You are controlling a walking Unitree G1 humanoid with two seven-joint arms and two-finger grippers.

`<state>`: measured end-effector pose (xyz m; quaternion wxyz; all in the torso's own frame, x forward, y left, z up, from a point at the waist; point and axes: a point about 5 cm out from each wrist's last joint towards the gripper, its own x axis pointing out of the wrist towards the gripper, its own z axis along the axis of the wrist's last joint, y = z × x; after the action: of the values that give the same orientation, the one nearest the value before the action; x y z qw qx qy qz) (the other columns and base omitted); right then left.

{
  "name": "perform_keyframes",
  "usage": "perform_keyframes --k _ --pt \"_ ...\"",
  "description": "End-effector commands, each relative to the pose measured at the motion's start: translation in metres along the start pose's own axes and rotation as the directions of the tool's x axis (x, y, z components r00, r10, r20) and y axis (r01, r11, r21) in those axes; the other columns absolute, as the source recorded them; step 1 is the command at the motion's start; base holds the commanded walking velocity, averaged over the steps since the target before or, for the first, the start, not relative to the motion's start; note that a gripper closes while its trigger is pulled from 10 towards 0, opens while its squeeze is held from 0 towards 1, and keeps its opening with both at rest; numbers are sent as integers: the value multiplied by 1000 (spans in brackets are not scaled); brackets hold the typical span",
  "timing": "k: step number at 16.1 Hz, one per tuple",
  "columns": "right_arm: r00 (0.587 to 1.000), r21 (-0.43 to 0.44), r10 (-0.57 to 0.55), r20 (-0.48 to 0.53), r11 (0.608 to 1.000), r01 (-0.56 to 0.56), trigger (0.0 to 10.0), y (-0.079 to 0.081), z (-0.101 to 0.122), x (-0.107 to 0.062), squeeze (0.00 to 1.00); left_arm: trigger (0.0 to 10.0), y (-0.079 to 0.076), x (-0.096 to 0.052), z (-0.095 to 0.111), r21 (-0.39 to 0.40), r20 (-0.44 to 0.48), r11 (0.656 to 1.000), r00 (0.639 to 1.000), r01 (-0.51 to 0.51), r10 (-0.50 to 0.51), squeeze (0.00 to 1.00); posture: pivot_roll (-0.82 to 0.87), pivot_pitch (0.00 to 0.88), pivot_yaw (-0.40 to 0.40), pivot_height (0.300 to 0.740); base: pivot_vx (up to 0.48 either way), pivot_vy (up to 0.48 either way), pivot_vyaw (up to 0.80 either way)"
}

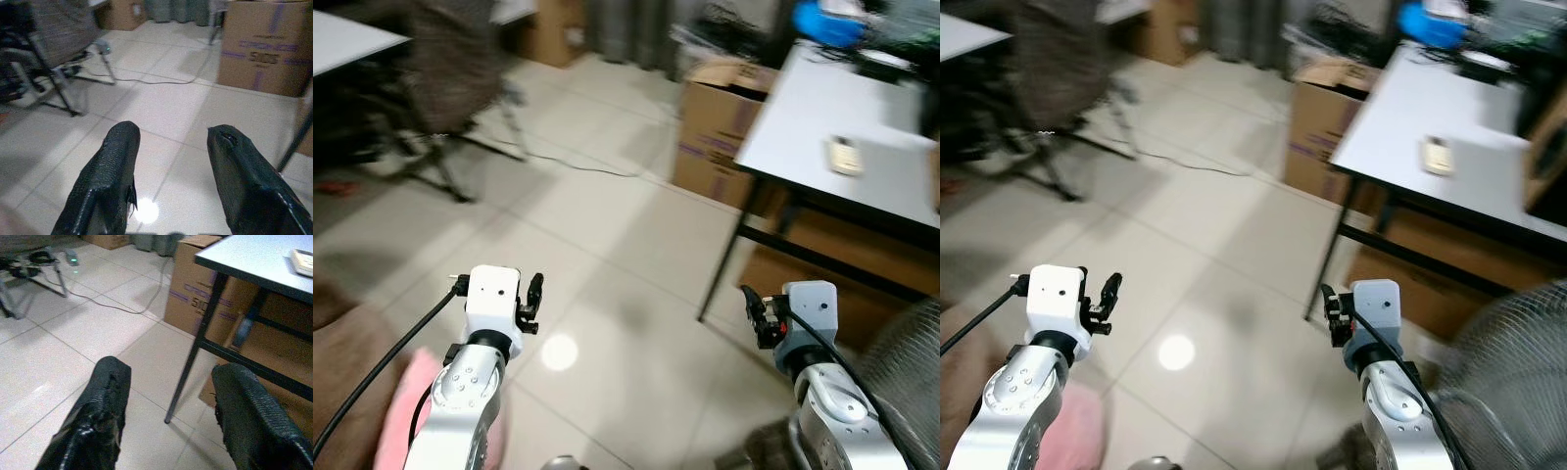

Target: Move the pillow to the sofa from floor

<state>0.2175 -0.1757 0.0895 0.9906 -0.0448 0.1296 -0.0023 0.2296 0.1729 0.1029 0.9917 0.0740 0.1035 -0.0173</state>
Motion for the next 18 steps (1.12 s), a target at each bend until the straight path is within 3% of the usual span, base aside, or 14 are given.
perform_keyframes --k 1,9,14,15,16,18 --pt "999 -8 -32 19 999 32 10000 -5 1 -2 1000 10000 -2 -2 2 12 4 1000 1000 10 -10 0 -95 0 14 740 0 0 800" --pt "999 -1 -32 42 999 32 10000 -5 4 0 1000 10000 -5 1 5 33 21 999 1000 15 -16 0 -99 0 24 740 0 0 800" --pt "999 1 -17 38 1000 17 10000 4 7 9 1000 10000 -6 3 7 52 44 999 999 5 -7 0 -93 0 18 740 0 -66 640" --pt "997 -65 -5 72 998 10 10000 5 14 12 455 10000 -5 4 8 48 45 999 999 0 -2 0 -92 0 17 740 0 -480 0" --pt "990 -64 26 138 998 -17 10000 7 20 15 0 10000 -4 5 8 49 48 999 999 -4 2 0 -91 0 16 740 0 -480 0" --pt "990 -9 48 134 999 -47 10000 5 24 20 0 10000 -1 9 10 53 55 999 998 -13 10 0 -87 0 16 740 0 -480 0"
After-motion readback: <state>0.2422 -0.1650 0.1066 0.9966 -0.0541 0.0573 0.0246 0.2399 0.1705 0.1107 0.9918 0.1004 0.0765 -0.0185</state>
